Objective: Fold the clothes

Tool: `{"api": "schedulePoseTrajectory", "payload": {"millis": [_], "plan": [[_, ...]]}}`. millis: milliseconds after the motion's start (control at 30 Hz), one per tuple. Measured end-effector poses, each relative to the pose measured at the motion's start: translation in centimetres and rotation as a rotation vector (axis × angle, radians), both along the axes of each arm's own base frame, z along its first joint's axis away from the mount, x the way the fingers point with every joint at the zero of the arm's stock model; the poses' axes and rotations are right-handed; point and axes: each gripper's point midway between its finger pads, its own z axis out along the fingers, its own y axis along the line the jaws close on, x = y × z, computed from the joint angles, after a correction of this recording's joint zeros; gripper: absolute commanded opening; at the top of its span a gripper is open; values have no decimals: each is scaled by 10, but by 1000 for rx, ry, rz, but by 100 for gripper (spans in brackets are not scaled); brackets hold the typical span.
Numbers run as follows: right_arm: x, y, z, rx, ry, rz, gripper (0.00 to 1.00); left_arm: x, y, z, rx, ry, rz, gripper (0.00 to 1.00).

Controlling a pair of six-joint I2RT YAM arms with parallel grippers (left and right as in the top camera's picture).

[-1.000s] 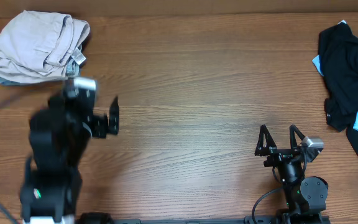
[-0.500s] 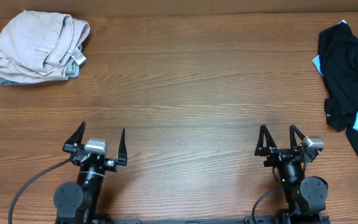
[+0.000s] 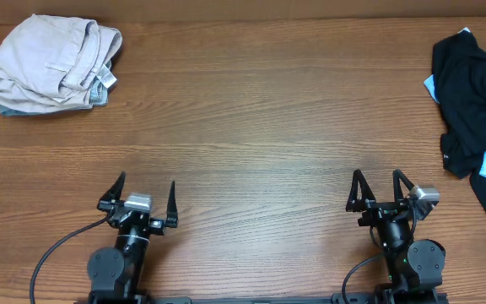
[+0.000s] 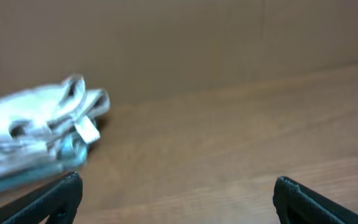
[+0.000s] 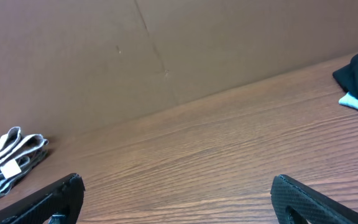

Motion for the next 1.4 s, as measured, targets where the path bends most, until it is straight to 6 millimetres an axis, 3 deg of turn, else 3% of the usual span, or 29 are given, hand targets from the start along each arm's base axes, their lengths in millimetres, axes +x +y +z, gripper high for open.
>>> {"api": "schedulePoseTrajectory", "payload": {"millis": [1400], "plan": [[0, 0, 0, 0, 0, 0, 100, 0, 0, -5, -41, 19, 3, 100]]}}
